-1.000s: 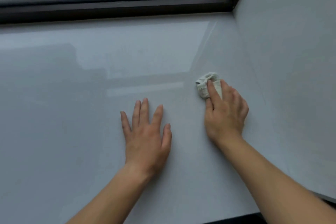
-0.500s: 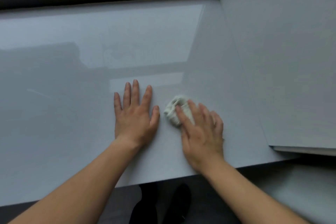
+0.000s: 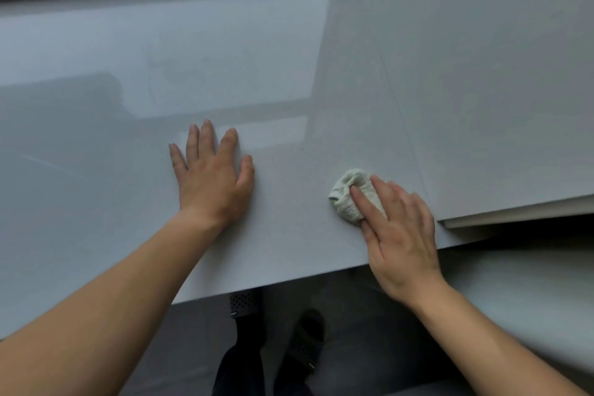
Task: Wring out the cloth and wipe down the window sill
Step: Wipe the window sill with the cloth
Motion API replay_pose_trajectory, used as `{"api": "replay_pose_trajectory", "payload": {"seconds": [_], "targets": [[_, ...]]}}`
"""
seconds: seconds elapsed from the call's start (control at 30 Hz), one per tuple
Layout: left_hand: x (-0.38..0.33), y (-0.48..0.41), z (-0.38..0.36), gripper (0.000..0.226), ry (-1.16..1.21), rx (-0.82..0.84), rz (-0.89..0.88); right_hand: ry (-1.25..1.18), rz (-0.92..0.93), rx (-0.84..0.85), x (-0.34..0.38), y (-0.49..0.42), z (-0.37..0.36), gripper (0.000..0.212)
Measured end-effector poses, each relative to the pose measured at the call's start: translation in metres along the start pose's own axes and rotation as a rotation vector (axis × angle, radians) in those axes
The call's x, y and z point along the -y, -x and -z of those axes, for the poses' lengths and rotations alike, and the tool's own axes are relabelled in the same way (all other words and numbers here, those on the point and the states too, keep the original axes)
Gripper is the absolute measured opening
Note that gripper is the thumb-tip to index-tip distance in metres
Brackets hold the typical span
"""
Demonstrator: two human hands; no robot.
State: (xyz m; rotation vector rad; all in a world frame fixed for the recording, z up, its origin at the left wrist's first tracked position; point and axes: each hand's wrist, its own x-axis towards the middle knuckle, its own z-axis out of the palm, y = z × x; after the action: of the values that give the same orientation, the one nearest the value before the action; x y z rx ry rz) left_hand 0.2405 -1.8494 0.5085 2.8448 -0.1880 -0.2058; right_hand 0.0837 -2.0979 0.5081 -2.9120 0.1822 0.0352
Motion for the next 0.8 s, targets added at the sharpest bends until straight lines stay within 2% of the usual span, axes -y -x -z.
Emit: {"api": "replay_pose_trajectory", "payload": {"seconds": [0.23, 0.4, 0.53, 0.8], "targets": [[-0.006, -0.039, 0.004, 0.056, 0.026, -0.025, -0.053, 0.111, -0.170, -0.026, 0.007, -0.056, -0.001, 0.067], [-0.014, -0.105, 0.008, 0.055, -0.001, -0.043, -0.126, 0.147, -0.165, -0.060, 0.002, -0.147, 0.000, 0.062], [-0.019, -0.150, 0.006, 0.059, -0.061, 0.012, -0.126, 0.153, -0.169, -0.081, -0.002, -0.222, -0.002, 0.058], [-0.019, -0.155, 0.002, 0.068, -0.124, 0.014, -0.116, 0.139, -0.204, -0.071, 0.010, -0.385, 0.004, 0.060]]}}
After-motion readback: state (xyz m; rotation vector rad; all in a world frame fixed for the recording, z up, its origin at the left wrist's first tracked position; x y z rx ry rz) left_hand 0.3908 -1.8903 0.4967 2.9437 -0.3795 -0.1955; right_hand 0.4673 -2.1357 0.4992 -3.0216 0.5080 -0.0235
